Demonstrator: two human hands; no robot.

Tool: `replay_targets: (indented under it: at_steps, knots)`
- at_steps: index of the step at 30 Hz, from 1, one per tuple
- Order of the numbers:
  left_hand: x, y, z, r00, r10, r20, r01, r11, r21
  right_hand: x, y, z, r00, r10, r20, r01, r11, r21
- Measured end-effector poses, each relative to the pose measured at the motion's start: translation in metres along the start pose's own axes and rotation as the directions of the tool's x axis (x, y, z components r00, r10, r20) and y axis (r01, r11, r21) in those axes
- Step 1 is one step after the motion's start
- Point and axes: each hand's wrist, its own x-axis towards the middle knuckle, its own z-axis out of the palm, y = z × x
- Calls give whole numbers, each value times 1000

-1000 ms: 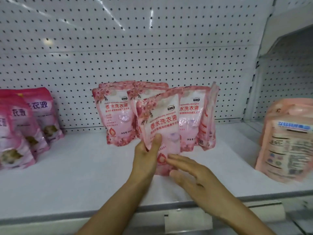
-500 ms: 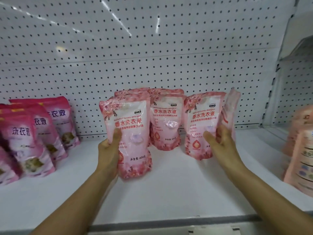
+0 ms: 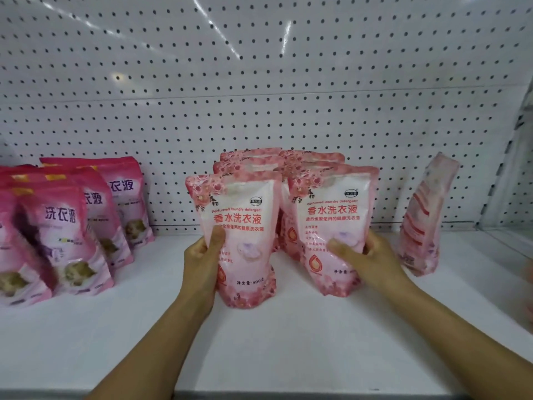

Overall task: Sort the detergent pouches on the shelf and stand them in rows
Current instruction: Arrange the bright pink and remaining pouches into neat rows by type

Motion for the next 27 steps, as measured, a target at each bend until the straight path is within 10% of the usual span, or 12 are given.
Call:
replay_targets:
  at_steps: [12, 17, 22, 27]
  knots:
    - [-7, -1, 4, 998, 63, -9, -64, 998, -7, -4, -10, 18, 985, -104, -138, 86, 988, -132]
    - [-10, -2, 5, 997, 72, -14, -72, 997, -23, -14, -30, -33, 636, -480, -604, 288, 874, -392]
    - [-13, 1, 6, 999, 32, -7, -33, 999, -38, 19, -15, -90, 861, -176, -478, -232, 699, -676]
    - [-13, 1, 5, 999, 40, -26, -41, 999, -32, -3, -28, -73, 880, -322, -349, -61, 651, -757]
